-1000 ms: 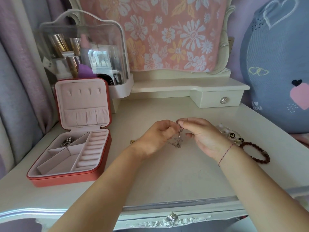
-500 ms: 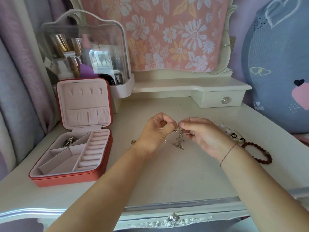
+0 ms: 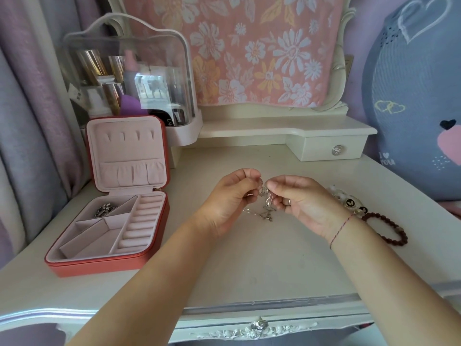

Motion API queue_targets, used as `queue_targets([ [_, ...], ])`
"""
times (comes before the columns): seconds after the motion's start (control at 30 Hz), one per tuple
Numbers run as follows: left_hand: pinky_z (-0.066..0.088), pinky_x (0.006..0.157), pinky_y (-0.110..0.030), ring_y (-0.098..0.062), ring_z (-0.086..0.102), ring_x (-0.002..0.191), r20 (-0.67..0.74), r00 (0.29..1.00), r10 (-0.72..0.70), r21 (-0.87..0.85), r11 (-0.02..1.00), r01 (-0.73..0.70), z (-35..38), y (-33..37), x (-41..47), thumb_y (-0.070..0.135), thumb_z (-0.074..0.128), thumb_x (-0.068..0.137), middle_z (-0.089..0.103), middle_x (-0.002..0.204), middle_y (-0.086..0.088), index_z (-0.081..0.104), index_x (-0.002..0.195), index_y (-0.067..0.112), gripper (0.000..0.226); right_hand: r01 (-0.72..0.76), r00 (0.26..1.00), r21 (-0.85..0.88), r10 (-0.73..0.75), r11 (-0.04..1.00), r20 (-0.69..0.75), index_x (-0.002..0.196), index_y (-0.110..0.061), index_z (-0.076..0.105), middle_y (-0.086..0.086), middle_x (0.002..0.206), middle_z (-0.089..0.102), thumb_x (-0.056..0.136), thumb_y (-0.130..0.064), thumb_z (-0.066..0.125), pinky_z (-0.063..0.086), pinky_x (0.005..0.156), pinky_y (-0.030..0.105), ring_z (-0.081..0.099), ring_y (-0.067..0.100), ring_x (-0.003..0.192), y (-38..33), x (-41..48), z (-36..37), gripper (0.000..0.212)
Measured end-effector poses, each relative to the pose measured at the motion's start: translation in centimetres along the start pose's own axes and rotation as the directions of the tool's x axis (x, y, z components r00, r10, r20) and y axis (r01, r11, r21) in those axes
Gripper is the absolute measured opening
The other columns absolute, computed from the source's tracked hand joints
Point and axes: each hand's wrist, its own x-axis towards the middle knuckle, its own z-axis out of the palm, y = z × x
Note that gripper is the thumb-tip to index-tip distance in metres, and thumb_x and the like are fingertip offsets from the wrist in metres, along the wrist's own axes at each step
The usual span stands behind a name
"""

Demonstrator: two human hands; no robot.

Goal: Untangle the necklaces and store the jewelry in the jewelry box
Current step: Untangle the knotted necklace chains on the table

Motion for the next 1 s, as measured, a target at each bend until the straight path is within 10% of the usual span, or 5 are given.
queue_targets([
  [0.6,0.041,0.058,-0.02,-0.01,0.058,0.058,-0.011,1.0,-0.024,-0.123,0.992,0.022,-0.11,0.23,0.07,-0.008,0.043,0.094,0.057,0.074,-0.001,0.054,0.088,0.012,0.024,0.077,0.997,0.037,-0.078,0.996,0.025,0.084,-0.009,0.063,0.002,0.072,0.056,0.083,0.01,0.06,0.04,0.065,0.021,0.047,0.012,0.064,-0.31,-0.16,-0.16,0.02],
  [1.0,0.042,0.064,-0.018,-0.007,0.06,0.069,0.097,0.995,-0.018,0.184,0.983,0.0,0.22,0.16,-0.43,0.008,0.063,0.09,0.068,0.078,0.002,0.059,0.092,0.013,0.006,0.095,0.99,0.163,-0.11,0.982,0.086,0.083,-0.013,0.058,0.003,0.072,0.055,0.07,-0.008,0.064,0.045,0.064,0.021,0.053,0.01,0.063,-0.38,0.06,-0.58,0.015],
])
